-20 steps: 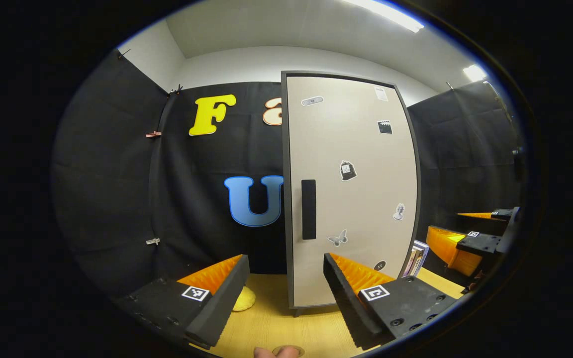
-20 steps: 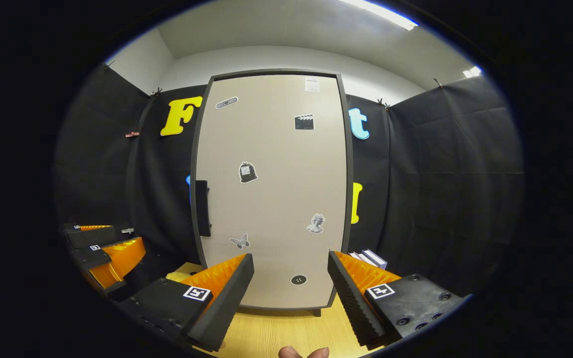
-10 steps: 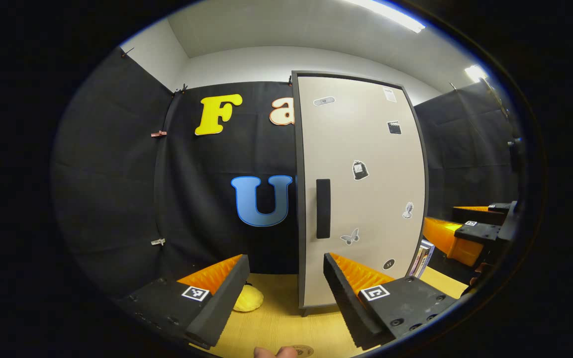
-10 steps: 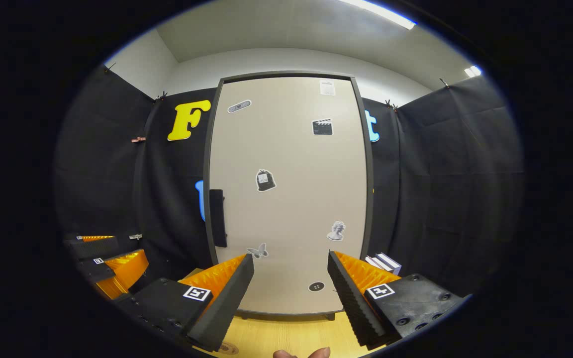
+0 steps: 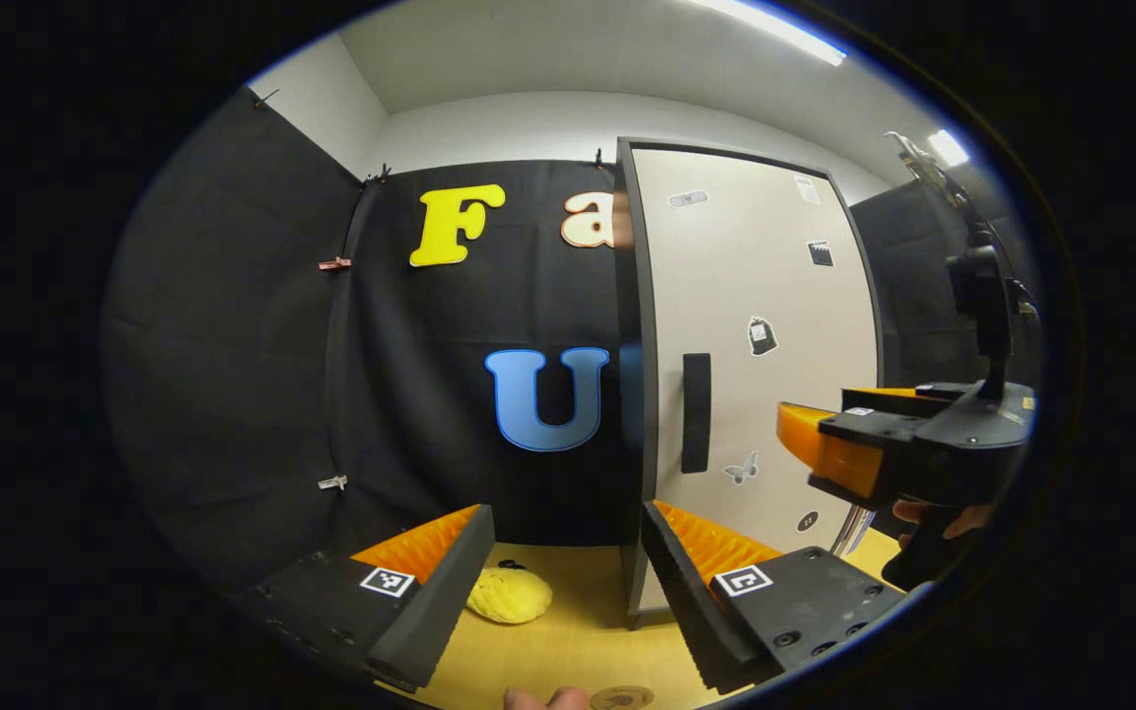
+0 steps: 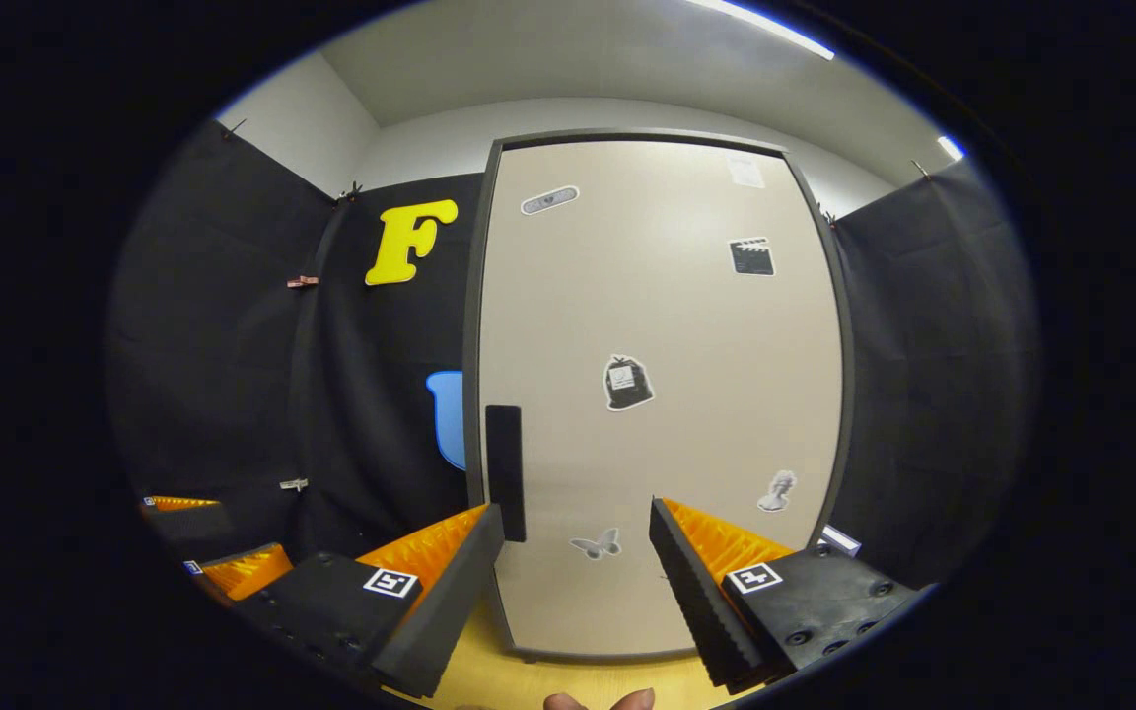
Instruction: Open the cabinet door with the right hand, grasp the bottle in the cabinet with the left hand and place it on the coaster, then close the cabinet door with the right hand.
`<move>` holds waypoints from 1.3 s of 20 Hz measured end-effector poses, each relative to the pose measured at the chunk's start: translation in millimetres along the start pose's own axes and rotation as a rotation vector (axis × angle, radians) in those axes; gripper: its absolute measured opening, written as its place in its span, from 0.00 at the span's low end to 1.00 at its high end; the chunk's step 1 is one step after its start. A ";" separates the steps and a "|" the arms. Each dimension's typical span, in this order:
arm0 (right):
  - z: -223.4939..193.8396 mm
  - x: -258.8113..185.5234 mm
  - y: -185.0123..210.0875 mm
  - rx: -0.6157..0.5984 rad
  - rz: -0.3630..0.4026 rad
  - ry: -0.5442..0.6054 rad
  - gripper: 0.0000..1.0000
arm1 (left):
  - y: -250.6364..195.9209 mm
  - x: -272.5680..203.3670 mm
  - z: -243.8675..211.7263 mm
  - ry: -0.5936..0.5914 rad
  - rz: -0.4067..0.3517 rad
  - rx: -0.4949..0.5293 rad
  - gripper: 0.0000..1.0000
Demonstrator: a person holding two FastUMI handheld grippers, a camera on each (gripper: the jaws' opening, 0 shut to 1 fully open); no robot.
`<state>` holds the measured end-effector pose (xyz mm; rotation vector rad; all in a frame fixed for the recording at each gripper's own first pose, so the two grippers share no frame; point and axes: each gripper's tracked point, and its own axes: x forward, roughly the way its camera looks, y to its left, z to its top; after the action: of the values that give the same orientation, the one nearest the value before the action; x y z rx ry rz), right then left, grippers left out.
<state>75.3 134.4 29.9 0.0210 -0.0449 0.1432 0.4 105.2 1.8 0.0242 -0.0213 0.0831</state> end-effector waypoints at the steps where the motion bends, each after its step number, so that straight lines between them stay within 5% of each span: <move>1: -1.1 8.7 4.9 -0.001 0.002 0.002 0.97 | 5.0 1.3 -0.3 0.000 0.005 -0.002 0.94; 9: -22.1 74.4 40.7 0.039 0.023 0.046 0.98 | 34.0 10.0 -12.4 0.018 0.031 -0.013 0.95; 18: -31.1 116.1 52.6 0.087 -0.002 0.032 0.75 | 59.9 5.1 -30.1 0.048 0.063 -0.020 0.95; 19: -30.7 119.3 47.9 0.096 -0.025 0.031 0.68 | 61.8 4.0 -31.2 0.052 0.066 -0.019 0.95; 21: -30.3 120.9 46.3 0.109 -0.054 0.023 0.35 | 65.9 2.4 -33.1 0.057 0.077 -0.009 0.95; 22: -31.4 122.4 43.8 0.080 -0.070 0.016 0.44 | 67.6 0.7 -34.6 0.061 0.083 -0.005 0.95; 26: -30.6 118.0 44.1 0.033 -0.052 0.029 0.28 | 67.7 -6.2 -33.9 0.066 0.091 -0.020 0.95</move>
<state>187.0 195.5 5.6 0.0531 -0.0134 0.0920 -10.7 173.0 -30.7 0.0000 0.0433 0.1746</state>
